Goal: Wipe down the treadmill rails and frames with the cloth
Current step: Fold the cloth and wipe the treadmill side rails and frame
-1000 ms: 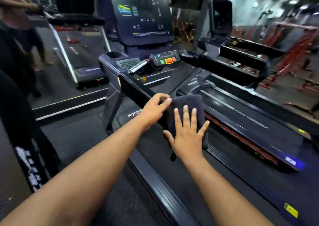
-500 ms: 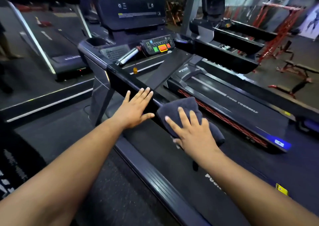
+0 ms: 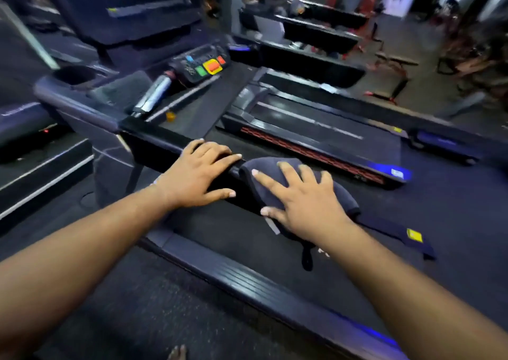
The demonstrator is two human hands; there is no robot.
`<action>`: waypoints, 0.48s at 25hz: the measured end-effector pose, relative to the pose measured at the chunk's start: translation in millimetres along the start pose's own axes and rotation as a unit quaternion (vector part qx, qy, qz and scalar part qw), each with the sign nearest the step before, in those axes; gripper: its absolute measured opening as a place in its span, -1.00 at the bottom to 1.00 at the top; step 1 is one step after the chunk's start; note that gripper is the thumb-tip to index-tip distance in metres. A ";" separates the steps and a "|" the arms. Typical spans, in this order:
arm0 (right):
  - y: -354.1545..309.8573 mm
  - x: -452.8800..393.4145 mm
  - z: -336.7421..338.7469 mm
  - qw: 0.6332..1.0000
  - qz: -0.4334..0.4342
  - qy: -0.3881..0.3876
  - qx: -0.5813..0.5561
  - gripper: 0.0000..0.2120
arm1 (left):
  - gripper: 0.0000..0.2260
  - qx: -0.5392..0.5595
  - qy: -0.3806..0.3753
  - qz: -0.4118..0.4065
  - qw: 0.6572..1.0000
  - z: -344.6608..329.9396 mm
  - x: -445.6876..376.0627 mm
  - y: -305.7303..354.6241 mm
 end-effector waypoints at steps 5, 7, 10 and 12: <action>-35.0 -23.7 -1.0 0.988 -0.139 -0.031 -0.053 -0.34 | -0.29 -0.001 -0.033 -0.180 0.983 -7.9 -30.1 -31.7; -27.9 2.0 -5.0 0.988 -0.152 0.000 -0.036 -0.42 | -0.24 0.008 -0.064 -0.217 0.974 -11.6 -31.2 -31.8; -19.7 2.9 -4.2 0.945 -0.319 0.059 -0.037 -0.51 | -0.19 0.020 -0.068 -0.260 0.963 -13.5 -40.6 -38.1; -47.0 -24.7 -8.1 0.903 -0.414 0.110 -0.034 -0.54 | -0.17 0.030 -0.065 -0.276 0.958 -14.9 -45.5 -39.8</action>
Point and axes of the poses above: each hand's wrist, its own x-axis away from the middle knuckle, its own z-axis out of the back of the hand, y = z × x, the point moved 2 cm from there along -x, towards the middle knuckle, and after that the axes turned 8 degrees about -x, right-handed, at the moved point
